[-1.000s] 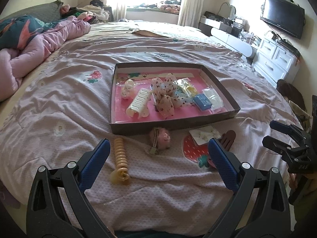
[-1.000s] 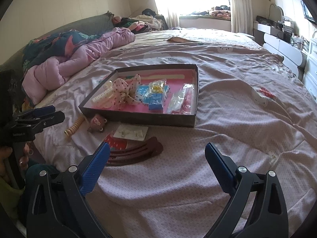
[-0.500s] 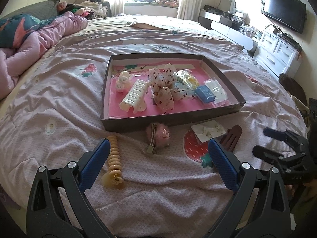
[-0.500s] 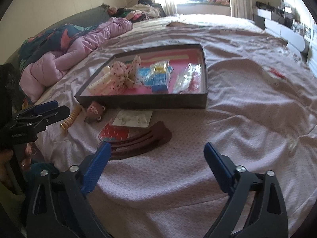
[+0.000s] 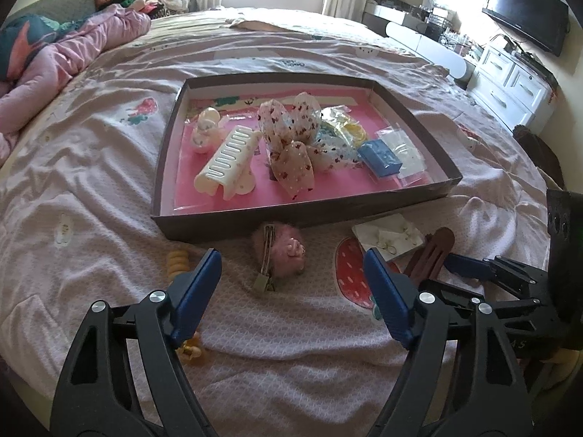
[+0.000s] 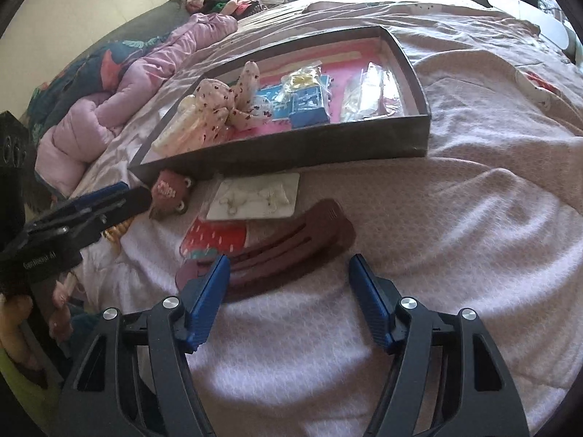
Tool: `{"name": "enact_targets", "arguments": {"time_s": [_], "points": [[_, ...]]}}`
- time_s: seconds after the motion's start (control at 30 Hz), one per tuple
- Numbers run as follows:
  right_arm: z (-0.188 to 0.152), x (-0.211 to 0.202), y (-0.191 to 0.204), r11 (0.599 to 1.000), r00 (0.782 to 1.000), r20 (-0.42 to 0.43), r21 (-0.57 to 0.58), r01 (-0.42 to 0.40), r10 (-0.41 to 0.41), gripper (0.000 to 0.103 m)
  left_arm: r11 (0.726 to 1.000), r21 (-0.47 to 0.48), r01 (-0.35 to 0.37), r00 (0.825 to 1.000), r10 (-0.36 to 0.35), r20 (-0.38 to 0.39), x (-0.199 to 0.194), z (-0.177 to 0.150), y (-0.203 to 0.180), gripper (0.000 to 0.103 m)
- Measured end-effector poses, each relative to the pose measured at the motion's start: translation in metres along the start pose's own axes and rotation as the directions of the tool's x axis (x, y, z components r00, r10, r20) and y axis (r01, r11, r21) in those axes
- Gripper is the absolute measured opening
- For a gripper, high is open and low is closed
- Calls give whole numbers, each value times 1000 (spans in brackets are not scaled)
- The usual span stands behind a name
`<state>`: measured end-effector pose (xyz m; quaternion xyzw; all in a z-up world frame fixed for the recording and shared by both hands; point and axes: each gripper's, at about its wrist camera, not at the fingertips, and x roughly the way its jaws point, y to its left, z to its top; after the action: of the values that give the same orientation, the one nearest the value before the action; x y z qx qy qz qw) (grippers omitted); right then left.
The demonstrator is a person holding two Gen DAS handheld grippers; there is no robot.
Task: Organize jewelry
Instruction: 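Grasp the maroon claw clip with the right tool while the left tool grasps the pink fluffy clip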
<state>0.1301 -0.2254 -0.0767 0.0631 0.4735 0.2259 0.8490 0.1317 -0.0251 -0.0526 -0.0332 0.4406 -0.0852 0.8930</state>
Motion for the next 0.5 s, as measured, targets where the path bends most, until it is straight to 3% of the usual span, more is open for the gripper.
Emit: {"name": "enact_targets", "arguments": {"time_s": [0.27, 0.33, 0.43, 0.5], "points": [[11, 13, 1, 1000, 1000, 30, -14, 5, -5, 51, 999, -38, 11, 999, -13, -46, 19, 4, 7, 69], [13, 17, 2, 1000, 999, 41, -25, 10, -9, 49, 999, -44, 18, 998, -20, -58, 22, 5, 8, 62], [15, 19, 4, 999, 999, 51, -49, 2, 1, 32, 998, -51, 27, 997, -30, -76, 28, 5, 9, 52], [16, 18, 4, 999, 998, 54, -49, -15, 17, 28, 998, -57, 32, 996, -37, -87, 32, 6, 10, 48]]}}
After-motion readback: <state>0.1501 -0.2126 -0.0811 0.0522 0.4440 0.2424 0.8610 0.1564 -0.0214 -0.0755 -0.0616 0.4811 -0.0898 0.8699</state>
